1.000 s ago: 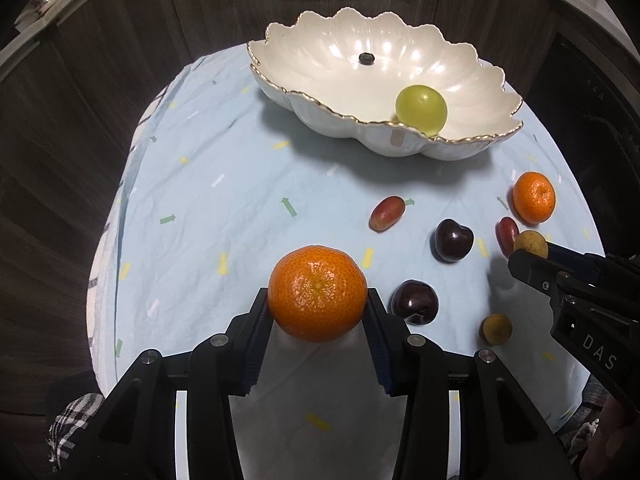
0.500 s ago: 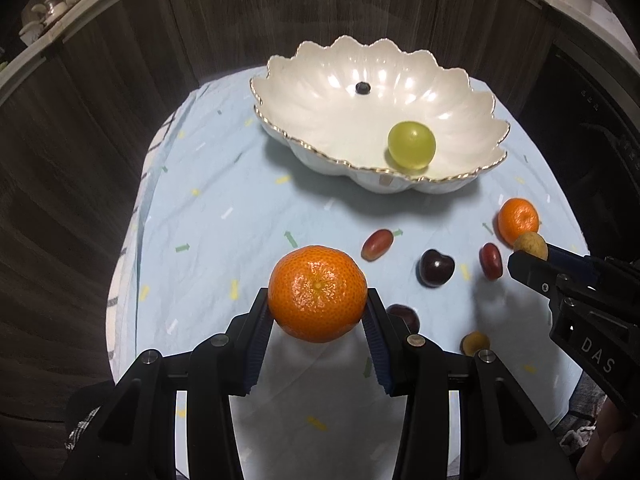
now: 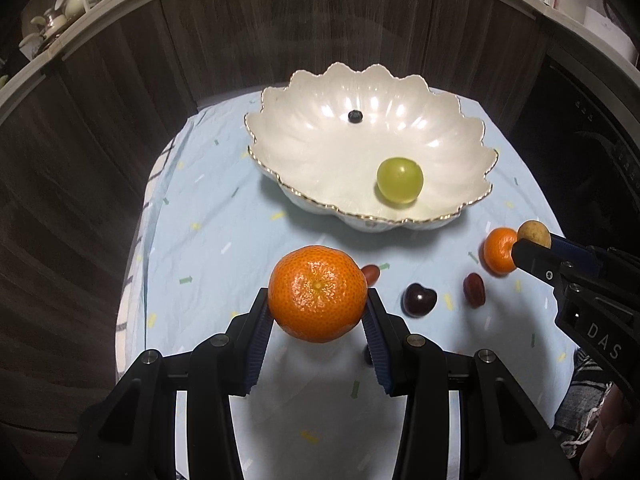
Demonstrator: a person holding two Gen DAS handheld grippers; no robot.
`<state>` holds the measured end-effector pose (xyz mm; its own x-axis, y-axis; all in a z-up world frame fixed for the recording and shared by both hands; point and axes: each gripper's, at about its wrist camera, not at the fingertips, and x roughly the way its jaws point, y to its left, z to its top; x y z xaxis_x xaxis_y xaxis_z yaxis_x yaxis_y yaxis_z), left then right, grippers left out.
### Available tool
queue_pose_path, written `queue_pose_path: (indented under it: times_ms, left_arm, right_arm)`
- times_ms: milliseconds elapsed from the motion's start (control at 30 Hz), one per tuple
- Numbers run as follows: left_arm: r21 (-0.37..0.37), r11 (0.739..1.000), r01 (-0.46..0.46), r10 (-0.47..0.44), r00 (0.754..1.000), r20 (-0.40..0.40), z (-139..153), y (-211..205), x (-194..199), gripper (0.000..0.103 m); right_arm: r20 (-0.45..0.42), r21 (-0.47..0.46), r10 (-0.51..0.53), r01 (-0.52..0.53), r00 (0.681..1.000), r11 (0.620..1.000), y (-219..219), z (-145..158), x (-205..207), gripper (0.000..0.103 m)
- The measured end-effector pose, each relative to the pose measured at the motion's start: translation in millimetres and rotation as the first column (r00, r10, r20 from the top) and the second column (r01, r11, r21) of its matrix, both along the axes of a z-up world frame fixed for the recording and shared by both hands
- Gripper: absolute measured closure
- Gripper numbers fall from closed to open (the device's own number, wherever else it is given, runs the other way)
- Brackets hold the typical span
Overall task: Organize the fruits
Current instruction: 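Lift the mandarin with the left tool while the right tool lifts the longan, then carry the mandarin in the left tool over the bowl while the right tool carries the longan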
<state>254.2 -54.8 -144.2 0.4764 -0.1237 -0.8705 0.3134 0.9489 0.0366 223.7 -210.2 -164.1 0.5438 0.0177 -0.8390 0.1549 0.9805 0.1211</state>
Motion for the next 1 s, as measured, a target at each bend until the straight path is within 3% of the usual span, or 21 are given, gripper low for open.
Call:
queue_pose_path:
  times_ms: [1000]
  left_arm:
    - [-0.016, 1.0, 0.004, -0.003, 0.998, 0.067, 29.2, -17.7, 52.4, 0.059]
  right_arm:
    - [0.08, -0.03, -0.013, 0.015, 0.997, 0.999, -20.6, 30.2, 46.1, 0.076]
